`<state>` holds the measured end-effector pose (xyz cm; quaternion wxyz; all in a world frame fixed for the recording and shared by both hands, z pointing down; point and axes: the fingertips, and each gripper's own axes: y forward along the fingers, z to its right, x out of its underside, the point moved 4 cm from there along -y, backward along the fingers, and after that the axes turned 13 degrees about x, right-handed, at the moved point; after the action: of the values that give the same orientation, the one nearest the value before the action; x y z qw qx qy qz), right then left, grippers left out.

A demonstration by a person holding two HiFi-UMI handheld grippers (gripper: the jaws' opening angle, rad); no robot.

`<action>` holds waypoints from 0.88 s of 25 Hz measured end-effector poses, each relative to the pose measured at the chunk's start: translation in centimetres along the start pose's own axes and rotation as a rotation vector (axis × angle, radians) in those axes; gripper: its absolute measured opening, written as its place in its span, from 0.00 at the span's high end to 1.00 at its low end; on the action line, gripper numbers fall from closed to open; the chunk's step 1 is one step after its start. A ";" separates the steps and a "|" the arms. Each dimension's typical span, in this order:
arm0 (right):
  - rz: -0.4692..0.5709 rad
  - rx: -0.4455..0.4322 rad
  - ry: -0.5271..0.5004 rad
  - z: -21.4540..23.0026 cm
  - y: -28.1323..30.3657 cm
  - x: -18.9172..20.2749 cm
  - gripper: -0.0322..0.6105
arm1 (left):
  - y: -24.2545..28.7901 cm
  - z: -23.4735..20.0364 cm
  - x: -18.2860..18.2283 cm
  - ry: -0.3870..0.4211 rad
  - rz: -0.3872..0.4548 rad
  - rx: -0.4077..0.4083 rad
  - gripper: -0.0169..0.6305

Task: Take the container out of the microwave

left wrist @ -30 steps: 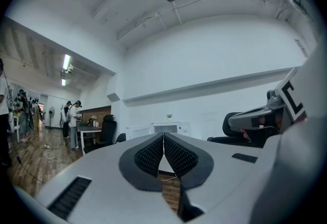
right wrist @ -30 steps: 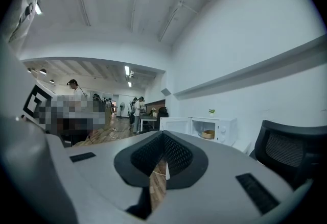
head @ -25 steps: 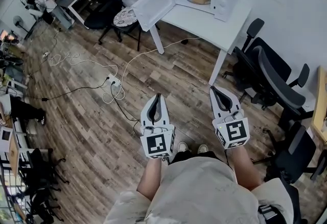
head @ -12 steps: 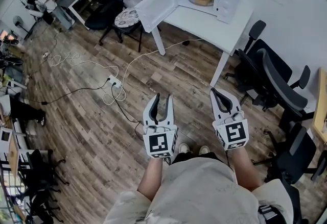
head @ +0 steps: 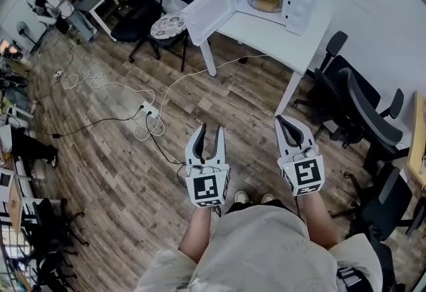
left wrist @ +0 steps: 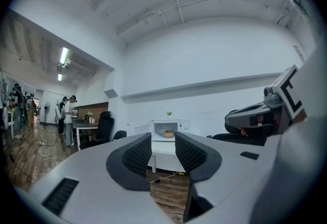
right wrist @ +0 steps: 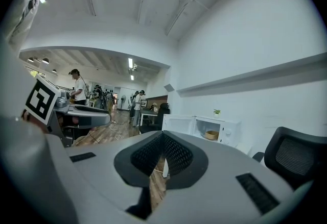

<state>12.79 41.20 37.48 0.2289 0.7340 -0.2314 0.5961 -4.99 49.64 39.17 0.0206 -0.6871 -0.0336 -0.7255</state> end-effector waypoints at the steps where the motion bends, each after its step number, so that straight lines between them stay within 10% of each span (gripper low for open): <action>1: 0.006 0.003 -0.001 -0.2 0.1 -0.2 0.93 | 0.0 -0.3 0.1 0.000 -0.003 0.002 0.74; 22: 0.009 0.043 0.036 -0.3 3.2 0.5 0.93 | 2.4 -2.3 1.3 0.029 -0.034 0.027 0.76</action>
<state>10.70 38.88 38.23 0.2145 0.7269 -0.2177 0.6150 -7.14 47.11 40.40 0.0181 -0.6756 -0.0550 -0.7350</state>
